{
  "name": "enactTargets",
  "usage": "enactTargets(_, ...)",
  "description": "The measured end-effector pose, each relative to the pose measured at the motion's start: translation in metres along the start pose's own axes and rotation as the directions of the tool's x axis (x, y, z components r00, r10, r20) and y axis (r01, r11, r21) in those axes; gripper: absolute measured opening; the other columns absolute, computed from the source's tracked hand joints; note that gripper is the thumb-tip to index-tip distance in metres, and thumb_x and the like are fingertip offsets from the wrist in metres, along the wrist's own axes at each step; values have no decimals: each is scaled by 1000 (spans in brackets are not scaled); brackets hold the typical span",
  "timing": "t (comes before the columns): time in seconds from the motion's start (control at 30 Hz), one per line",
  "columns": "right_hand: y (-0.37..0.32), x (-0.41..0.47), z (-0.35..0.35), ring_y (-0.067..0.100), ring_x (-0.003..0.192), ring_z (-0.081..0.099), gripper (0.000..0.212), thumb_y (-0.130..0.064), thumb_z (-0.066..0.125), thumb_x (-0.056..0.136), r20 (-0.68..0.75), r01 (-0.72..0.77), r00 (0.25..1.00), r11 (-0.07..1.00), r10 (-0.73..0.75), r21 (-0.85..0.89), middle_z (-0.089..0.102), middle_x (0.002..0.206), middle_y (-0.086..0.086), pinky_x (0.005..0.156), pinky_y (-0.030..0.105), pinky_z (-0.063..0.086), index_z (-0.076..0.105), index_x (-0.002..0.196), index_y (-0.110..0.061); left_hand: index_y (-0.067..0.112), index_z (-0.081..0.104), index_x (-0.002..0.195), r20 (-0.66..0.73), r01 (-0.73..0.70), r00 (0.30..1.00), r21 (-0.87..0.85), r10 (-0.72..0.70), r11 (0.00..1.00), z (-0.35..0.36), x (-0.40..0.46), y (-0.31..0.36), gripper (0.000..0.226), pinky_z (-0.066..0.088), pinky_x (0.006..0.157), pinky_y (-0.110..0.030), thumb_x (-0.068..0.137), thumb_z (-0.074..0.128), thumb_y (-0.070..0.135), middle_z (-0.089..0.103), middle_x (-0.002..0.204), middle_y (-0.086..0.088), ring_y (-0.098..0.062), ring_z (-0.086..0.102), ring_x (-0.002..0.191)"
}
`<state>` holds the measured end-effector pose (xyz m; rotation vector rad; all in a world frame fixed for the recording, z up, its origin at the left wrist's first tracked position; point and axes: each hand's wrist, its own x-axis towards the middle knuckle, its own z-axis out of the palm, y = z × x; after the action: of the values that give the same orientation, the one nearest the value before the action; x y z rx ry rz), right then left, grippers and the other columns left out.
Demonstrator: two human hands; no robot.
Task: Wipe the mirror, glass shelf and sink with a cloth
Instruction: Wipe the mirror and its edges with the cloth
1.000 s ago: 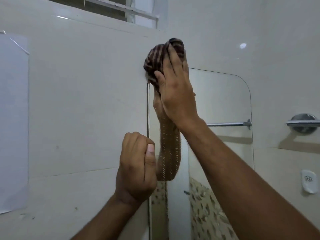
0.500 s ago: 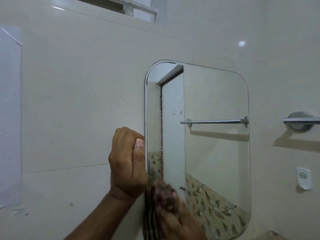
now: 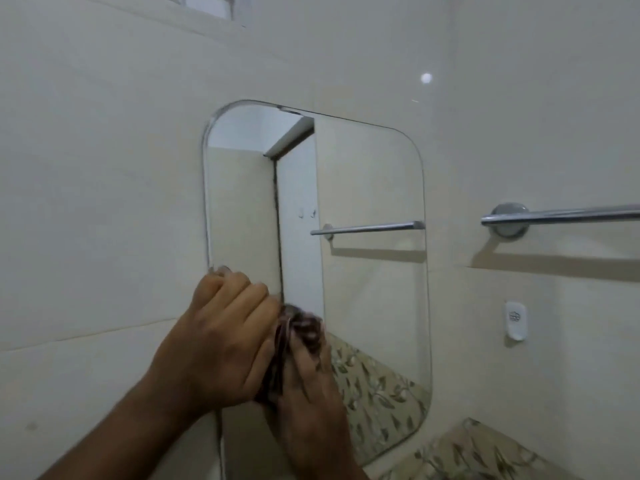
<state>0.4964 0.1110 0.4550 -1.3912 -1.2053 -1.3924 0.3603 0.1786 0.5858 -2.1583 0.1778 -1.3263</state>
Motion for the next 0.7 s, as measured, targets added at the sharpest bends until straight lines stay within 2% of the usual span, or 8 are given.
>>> enactTargets(0.1, -3, 8, 4, 32, 146, 34, 72, -30, 54, 101, -98, -78, 992, 996, 74, -39, 27, 159, 12, 111, 51, 41, 16, 158, -9, 13, 59, 80, 115, -199, 974, 32, 194, 979, 3, 1, 7, 19, 43, 74, -45, 91, 50, 25, 52, 80, -7, -28, 46, 72)
enactTargets(0.17, -6, -9, 6, 35, 147, 32, 87, -28, 72, 89, -54, -91, 995, 995, 89, -39, 26, 162, 9, 113, 49, 40, 22, 157, -8, 14, 60, 81, 148, -251, 958, 18, 246, 968, 4, -1, 6, 19, 42, 73, -43, 92, 50, 26, 53, 81, -6, -27, 45, 73)
enactTargets(0.23, -5, -21, 8, 38, 145, 35, 77, -29, 73, 90, -12, -23, 1000, 999, 23, -35, 25, 163, 8, 111, 52, 41, 34, 153, -6, 15, 60, 81, 168, -268, 950, 1, 264, 963, 5, -1, 6, 18, 42, 72, -43, 93, 51, 26, 53, 82, -4, -25, 43, 73)
enactTargets(0.3, 7, -14, 2, 33, 149, 29, 63, -33, 52, 102, 2, -20, 1000, 999, 21, -46, 17, 165, 5, 112, 52, 40, 27, 156, -11, 16, 59, 82, 185, -265, 946, -31, 266, 964, 7, -1, 5, 16, 42, 72, -42, 91, 52, 26, 52, 83, -3, -24, 42, 74)
enactTargets(0.43, 33, 27, -6, 19, 154, 15, 54, -40, 28, 107, -89, -432, 889, 886, 450, 169, 5, 166, -17, 115, 49, 37, 7, 157, -38, 17, 60, 86, 216, -226, 947, -83, 238, 971, 12, -3, 0, 13, 41, 75, -39, 88, 53, 28, 54, 86, -1, -22, 45, 76)
enactTargets(0.5, 45, 38, -3, 17, 154, 14, 55, -43, 26, 107, -119, -544, 815, 820, 567, 179, 2, 165, -20, 115, 46, 38, 5, 158, -35, 17, 60, 86, 213, -213, 949, -109, 232, 971, 15, -5, -2, 16, 42, 73, -39, 89, 50, 28, 54, 85, -2, -23, 46, 76)
enactTargets(0.6, 28, 26, -8, 20, 153, 18, 58, -41, 27, 108, -103, -452, 878, 882, 467, 135, 0, 166, -17, 117, 42, 36, 0, 158, -34, 17, 58, 87, 162, -218, 958, -132, 238, 967, 18, -5, -5, 18, 42, 72, -43, 91, 45, 29, 53, 85, -3, -25, 45, 75)
enactTargets(0.7, 16, -11, -8, 35, 146, 33, 53, -36, 28, 109, -12, -135, 991, 991, 135, -13, 15, 165, -1, 112, 44, 41, 14, 157, -21, 16, 55, 85, 136, -191, 968, -143, 210, 971, 31, -11, -10, 23, 40, 73, -45, 95, 40, 29, 48, 85, -3, -26, 43, 75)
